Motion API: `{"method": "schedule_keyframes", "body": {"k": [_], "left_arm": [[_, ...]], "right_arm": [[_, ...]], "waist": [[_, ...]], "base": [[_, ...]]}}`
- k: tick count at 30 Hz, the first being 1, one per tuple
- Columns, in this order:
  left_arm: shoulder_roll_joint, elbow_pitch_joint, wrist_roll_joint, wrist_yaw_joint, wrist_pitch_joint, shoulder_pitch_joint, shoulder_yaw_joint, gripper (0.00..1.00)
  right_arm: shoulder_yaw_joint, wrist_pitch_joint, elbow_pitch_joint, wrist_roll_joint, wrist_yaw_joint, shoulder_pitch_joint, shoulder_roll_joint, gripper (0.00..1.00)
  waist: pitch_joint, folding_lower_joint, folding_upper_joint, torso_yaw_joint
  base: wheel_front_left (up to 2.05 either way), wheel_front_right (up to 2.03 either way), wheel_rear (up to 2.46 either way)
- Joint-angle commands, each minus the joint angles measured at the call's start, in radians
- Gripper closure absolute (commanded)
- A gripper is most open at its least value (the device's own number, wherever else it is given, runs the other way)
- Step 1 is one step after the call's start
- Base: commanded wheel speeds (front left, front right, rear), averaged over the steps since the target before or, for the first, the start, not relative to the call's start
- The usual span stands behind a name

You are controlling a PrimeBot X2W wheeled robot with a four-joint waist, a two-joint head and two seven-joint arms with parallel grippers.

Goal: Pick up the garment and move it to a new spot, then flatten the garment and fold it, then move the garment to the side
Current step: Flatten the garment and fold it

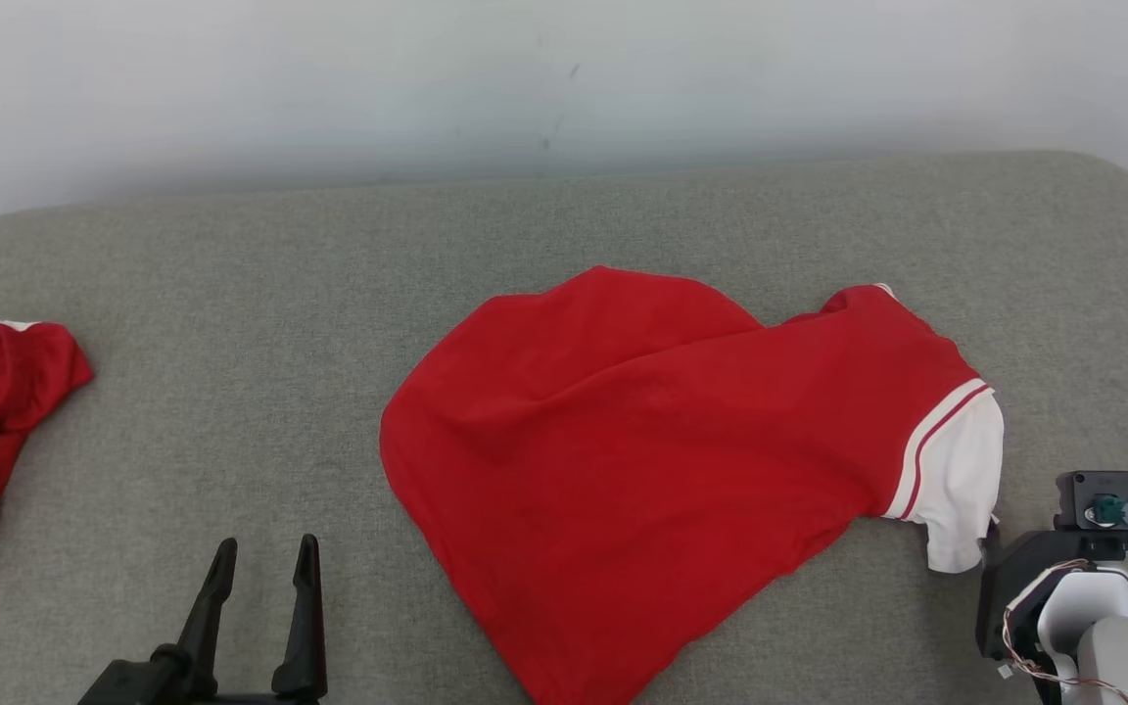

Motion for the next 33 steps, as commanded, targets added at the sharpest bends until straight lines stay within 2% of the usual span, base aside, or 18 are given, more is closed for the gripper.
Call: {"method": "schedule_keyframes", "body": {"k": [1,10,11,13,16,20,25,30,33], "left_arm": [[0.004,0.002,0.013,-0.005,-0.001,-0.013,0.002,0.0],[0.002,0.002,0.015,-0.008,-0.001,-0.024,0.006,0.0],[0.002,0.003,0.015,-0.009,-0.001,-0.026,0.005,0.0],[0.002,0.005,0.014,-0.01,-0.001,-0.032,0.004,0.0],[0.001,0.007,0.013,-0.01,-0.001,-0.037,0.006,0.0],[0.0,0.01,0.01,-0.007,-0.001,-0.036,0.011,0.0],[-0.002,0.012,0.006,-0.006,-0.001,-0.031,0.011,0.0],[-0.003,0.011,0.003,-0.006,-0.001,-0.029,0.009,0.0],[-0.003,0.011,0.002,-0.006,-0.001,-0.03,0.007,0.0]], "right_arm": [[0.0,-0.016,0.027,0.0,-0.003,-0.019,0.003,0.0],[0.037,-0.029,0.146,0.066,-0.003,-0.073,0.004,0.0],[0.041,-0.031,0.155,0.067,-0.002,-0.077,0.002,0.07],[0.045,-0.039,0.171,0.072,-0.003,-0.085,0.001,0.35],[0.048,-0.048,0.181,0.072,-0.003,-0.086,-0.001,0.36],[0.057,-0.072,0.192,0.068,-0.003,-0.086,0.001,0.32],[0.083,-0.09,0.194,0.078,-0.001,-0.08,0.019,0.41],[0.105,-0.088,0.194,0.1,-0.001,-0.077,0.026,0.54],[0.118,-0.087,0.196,0.105,-0.001,-0.078,0.024,0.55]], "waist": [[0.004,0.0,0.0,0.006],[0.023,0.0,0.0,0.016],[0.025,0.0,0.0,0.017],[0.028,0.0,0.0,0.019],[0.03,0.0,0.0,0.018],[0.026,0.0,0.0,0.015],[0.019,0.0,0.0,0.008],[0.017,0.0,0.0,0.005],[0.017,0.0,0.0,0.007]], "base": [[0.0,0.0,0.0],[0.0,0.0,0.0],[0.0,0.0,0.0],[0.0,0.0,0.0],[0.0,0.0,0.0],[0.0,0.0,0.0],[0.0,0.0,0.0],[0.0,0.0,0.0],[0.0,0.0,0.0]]}}
